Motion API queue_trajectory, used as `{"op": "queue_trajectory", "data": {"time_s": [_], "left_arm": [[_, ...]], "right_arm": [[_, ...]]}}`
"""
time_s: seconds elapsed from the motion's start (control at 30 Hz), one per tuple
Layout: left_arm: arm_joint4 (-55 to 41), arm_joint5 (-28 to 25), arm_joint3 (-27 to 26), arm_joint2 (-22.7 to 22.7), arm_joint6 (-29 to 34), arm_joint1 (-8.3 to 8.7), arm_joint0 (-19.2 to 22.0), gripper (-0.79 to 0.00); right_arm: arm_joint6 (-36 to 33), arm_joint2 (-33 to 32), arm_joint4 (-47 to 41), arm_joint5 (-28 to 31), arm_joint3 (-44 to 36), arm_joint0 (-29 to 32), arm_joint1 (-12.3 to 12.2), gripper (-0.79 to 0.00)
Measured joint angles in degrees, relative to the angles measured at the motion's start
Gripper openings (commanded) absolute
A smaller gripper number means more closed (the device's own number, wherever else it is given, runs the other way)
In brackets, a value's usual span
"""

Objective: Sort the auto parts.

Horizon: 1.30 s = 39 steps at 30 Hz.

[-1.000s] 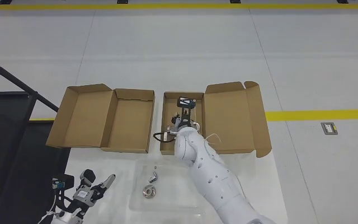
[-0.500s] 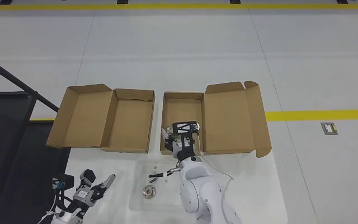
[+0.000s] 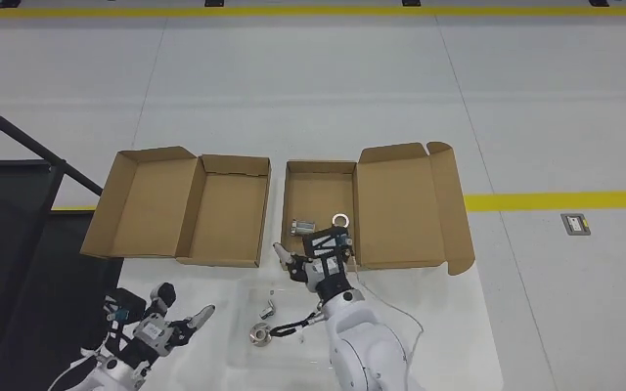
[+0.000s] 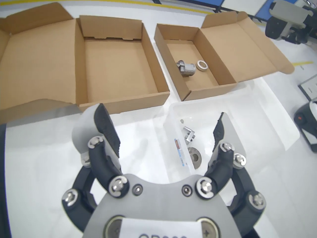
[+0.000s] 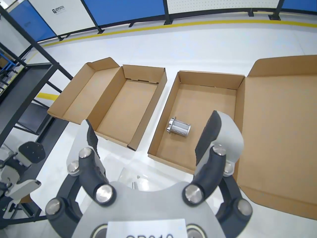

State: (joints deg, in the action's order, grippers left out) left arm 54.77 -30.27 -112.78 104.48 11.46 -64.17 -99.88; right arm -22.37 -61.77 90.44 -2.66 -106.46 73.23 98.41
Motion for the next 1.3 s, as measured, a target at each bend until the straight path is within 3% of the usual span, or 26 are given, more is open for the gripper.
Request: {"op": "queue_trajectory", "data": {"time_s": [0.23,0.37,0.57,0.67,1.07,1.3], "left_arm": [[5.5,-8.1,-4.8,-0.5,9.0,1.15,3.0,0.000],[5.6,-11.2,-6.0,-4.9,15.5,1.62,6.8,0.000],[12.2,-12.9,-5.8,-14.5,22.5,1.86,13.4,0.000],[14.9,-12.5,-5.8,-16.7,23.5,1.85,14.7,0.000],[14.7,-12.4,-5.7,-16.6,23.5,1.86,14.4,0.000],[21.9,-11.4,-4.8,-22.1,27.0,1.91,15.6,0.000]], "right_arm": [[0.1,-5.8,-0.9,15.0,-13.5,12.5,-2.7,0.000],[-0.2,-10.5,-0.7,22.9,-20.4,20.1,-4.3,0.000],[5.3,-14.5,0.5,28.2,-25.4,29.7,-5.7,0.000],[4.7,-14.4,0.5,28.0,-25.3,29.0,-5.7,0.000],[4.7,-14.4,0.5,28.0,-25.3,28.9,-5.7,0.000],[4.7,-14.4,0.5,28.0,-25.3,28.9,-5.7,0.000]]}}
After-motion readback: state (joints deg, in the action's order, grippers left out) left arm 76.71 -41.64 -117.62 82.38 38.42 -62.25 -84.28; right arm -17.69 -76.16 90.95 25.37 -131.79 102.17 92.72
